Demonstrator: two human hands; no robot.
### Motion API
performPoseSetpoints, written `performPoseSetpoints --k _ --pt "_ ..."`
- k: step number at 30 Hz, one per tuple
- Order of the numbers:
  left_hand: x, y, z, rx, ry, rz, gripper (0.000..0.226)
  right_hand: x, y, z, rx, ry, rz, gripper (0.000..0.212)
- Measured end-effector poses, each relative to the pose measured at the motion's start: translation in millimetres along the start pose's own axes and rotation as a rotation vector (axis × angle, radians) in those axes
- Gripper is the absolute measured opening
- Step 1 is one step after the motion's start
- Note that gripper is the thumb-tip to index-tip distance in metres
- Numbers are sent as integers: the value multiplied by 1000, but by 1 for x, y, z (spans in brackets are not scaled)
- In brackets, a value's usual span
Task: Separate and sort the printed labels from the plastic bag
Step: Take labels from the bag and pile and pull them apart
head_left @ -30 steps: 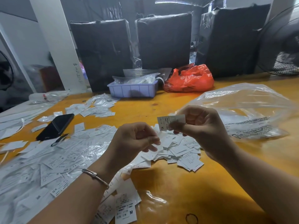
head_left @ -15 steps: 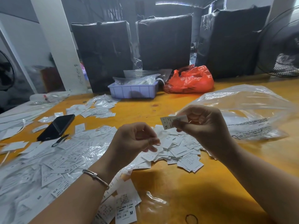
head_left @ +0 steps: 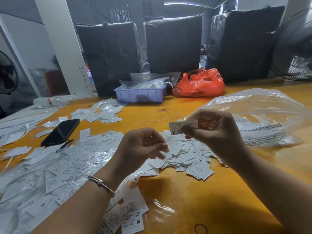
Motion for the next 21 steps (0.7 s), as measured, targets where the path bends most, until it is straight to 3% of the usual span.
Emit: performPoseSetpoints --k 14,21 --pt "2 0 1 -13 7 4 22 8 1 5 -83 287 -14 8" --pt "1 0 3 -26 -5 -33 9 9 0 3 -124 364 -20 12"
Point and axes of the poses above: each hand's wrist, its own y-axis away from the middle knuckle, its own z-axis out of the palm, x = y × z, the point moved 2 cm from there along -y, towards the middle knuckle, and after that the axes turned 4 degrees about z, right-handed, at the moved point
